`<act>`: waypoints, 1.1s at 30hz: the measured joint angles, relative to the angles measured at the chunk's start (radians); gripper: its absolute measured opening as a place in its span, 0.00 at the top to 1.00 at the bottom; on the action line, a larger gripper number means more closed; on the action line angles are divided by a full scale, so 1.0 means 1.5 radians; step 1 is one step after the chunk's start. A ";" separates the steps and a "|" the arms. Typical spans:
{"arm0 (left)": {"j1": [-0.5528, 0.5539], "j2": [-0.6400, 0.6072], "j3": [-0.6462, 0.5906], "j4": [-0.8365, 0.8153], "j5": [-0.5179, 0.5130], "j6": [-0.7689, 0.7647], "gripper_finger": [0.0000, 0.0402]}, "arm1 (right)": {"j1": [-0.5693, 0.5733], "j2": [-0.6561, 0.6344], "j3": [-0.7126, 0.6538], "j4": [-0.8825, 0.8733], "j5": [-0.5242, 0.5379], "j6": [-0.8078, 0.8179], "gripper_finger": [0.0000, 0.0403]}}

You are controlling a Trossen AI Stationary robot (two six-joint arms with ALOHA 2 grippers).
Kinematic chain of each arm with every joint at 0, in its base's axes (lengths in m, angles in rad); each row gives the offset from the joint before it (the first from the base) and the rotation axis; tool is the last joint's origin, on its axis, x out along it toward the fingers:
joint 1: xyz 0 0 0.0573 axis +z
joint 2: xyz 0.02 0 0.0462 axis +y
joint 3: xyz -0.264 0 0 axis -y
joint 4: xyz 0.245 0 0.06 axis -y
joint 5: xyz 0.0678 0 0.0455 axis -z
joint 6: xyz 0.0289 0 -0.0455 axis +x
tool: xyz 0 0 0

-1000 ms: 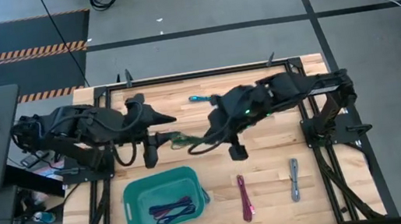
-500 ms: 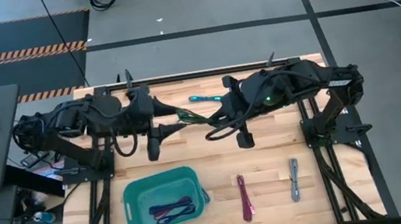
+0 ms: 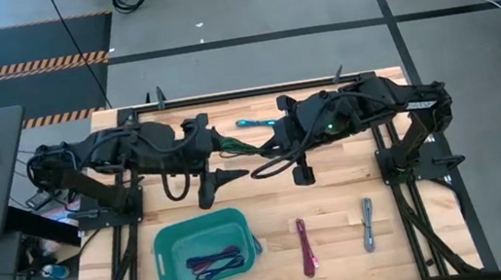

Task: Pick and place USB-C Cables
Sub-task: Put the green charger cable into the green bin

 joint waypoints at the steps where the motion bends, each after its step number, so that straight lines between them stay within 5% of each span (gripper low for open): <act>1: 0.000 0.002 0.000 0.012 0.003 0.010 0.35 | -0.001 0.000 0.000 0.002 0.000 0.002 0.92; 21: 0.083 0.004 0.001 0.034 -0.012 0.049 0.38 | 0.001 0.001 0.000 0.002 -0.002 0.020 0.92; 25: 0.081 0.004 0.001 0.032 -0.011 0.048 0.55 | 0.000 0.001 0.000 0.003 -0.002 0.021 0.92; 29: 0.076 0.004 0.001 0.032 0.006 0.047 0.89 | 0.000 0.001 0.000 0.003 -0.002 0.021 0.92; 33: 0.077 0.004 0.001 0.029 0.021 0.050 0.95 | 0.001 0.001 0.000 0.003 -0.003 0.025 0.88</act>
